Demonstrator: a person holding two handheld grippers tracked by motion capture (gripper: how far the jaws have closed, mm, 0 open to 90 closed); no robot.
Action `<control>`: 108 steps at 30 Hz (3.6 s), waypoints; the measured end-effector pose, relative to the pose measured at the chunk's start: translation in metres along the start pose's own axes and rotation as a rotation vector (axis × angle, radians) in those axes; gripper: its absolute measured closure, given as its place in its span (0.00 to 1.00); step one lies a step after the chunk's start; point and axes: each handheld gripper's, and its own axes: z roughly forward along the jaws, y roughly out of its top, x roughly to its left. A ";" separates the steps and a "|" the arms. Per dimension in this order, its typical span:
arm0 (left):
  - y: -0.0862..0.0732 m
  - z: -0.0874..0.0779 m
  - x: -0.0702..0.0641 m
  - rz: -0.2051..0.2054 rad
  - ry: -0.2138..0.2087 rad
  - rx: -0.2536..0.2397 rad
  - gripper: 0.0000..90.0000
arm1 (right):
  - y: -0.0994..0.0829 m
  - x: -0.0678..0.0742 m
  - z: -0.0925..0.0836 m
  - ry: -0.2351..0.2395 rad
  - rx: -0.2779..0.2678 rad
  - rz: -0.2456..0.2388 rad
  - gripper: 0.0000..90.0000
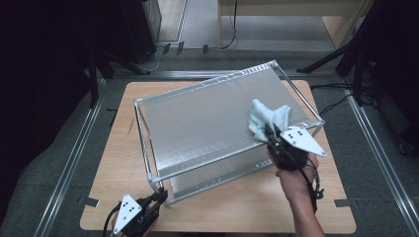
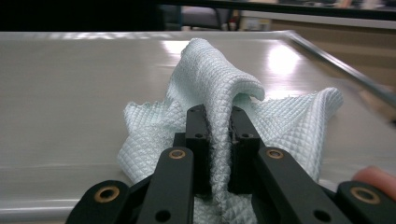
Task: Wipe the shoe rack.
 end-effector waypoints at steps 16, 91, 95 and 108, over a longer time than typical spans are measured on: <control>0.002 0.022 -0.044 0.075 -0.084 0.003 0.89 | -0.007 0.131 -0.016 0.323 0.013 -0.191 0.91; -0.002 0.029 -0.036 0.011 -0.035 0.012 0.88 | -0.053 -0.150 -0.055 -0.383 0.018 0.271 0.92; -0.002 0.029 -0.035 0.014 -0.038 0.010 0.88 | -0.087 -0.158 -0.026 -0.340 0.132 0.299 0.91; -0.003 0.023 -0.027 0.006 -0.066 -0.002 0.87 | -0.131 -0.147 0.020 -0.253 0.397 0.190 0.90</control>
